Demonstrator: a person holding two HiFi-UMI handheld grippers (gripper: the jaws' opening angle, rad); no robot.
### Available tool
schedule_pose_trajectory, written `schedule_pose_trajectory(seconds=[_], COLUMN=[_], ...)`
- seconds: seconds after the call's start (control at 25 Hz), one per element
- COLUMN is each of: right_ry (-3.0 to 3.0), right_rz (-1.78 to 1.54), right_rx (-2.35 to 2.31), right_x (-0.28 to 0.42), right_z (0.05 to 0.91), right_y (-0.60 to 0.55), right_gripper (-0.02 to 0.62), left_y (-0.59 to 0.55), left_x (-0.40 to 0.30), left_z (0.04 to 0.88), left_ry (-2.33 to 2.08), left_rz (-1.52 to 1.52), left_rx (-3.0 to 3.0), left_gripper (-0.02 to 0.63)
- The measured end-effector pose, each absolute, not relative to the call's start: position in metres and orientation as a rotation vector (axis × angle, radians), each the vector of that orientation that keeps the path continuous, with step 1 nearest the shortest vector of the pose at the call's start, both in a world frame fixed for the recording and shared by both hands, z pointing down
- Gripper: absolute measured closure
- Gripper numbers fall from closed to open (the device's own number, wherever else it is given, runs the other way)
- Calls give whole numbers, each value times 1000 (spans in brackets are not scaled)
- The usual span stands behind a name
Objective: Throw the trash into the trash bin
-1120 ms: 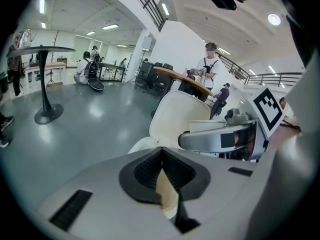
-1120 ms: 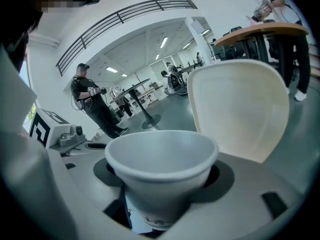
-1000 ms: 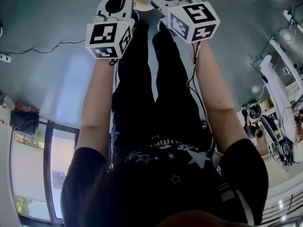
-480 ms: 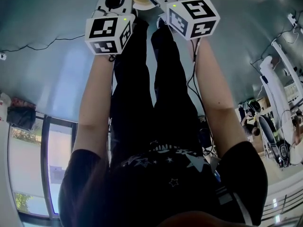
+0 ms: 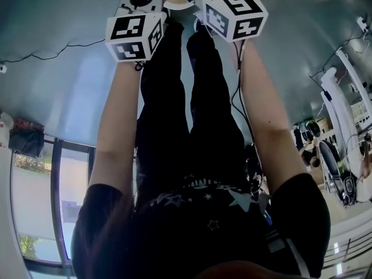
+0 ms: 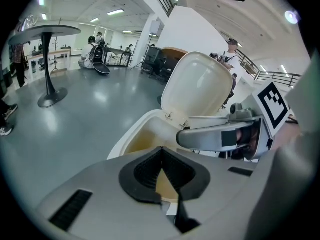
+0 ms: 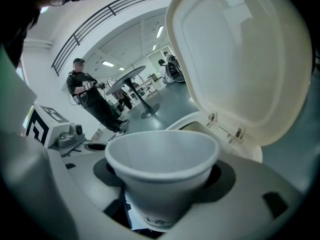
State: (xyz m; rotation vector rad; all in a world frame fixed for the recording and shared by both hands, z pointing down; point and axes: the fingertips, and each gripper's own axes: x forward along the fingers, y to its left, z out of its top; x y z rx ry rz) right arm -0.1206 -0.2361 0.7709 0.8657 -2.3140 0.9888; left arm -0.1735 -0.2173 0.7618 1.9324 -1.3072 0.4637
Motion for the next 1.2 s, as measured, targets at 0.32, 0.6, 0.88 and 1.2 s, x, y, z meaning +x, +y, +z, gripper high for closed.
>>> schedule_pose_trajectory(seconds=[0.32, 0.6, 0.88, 1.2], right_ry=[-2302, -2290, -2275, -2294], right_rz=[1010, 953, 950, 962], right_rx=[858, 903, 902, 886], right_x=[-122, -125, -120, -110], right_z=[775, 767, 757, 723], right_y=[-227, -230, -230, -234], right_gripper=[256, 204, 176, 178], left_y=[-210, -209, -211, -221], left_x=[-175, -182, -176, -166], left_z=[760, 750, 737, 703], left_ry=[-1314, -1315, -1312, -1328], left_rz=[468, 466, 463, 456], left_rx=[1935, 1942, 1963, 1988], left_gripper=[595, 595, 595, 595])
